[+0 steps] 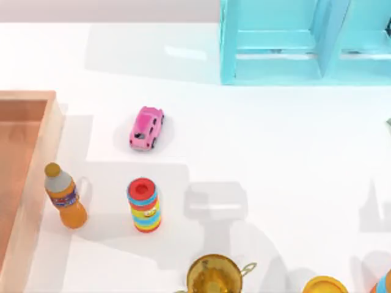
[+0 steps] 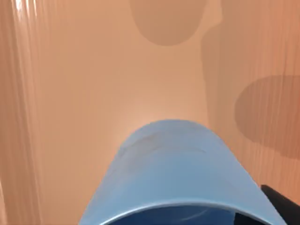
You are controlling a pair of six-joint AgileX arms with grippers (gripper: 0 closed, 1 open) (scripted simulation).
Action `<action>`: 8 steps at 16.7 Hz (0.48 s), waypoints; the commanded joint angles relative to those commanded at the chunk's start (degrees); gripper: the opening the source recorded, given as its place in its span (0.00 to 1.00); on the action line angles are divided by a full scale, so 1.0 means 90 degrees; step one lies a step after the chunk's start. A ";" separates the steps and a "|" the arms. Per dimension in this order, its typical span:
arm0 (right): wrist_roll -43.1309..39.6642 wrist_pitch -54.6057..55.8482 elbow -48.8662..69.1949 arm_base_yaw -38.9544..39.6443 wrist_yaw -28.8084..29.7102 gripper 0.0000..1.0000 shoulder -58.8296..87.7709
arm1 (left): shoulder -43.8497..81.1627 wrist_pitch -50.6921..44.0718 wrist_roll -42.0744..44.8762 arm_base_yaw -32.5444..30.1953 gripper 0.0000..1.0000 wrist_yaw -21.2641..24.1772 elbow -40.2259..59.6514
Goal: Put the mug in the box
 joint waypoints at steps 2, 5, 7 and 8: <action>0.0000 0.0000 0.0000 0.0000 0.0000 1.00 0.0000 | 0.0043 0.0526 0.0041 0.0048 0.00 0.0006 -0.0408; 0.0000 0.0000 0.0000 0.0000 0.0000 1.00 0.0000 | 0.0143 0.0844 0.0109 0.0126 0.00 0.0010 -0.0730; 0.0000 0.0000 0.0000 0.0000 0.0000 1.00 0.0000 | 0.0143 0.0844 0.0109 0.0126 0.00 0.0010 -0.0730; 0.0000 0.0000 0.0000 0.0000 0.0000 1.00 0.0000 | 0.0143 0.0844 0.0109 0.0126 0.00 0.0010 -0.0730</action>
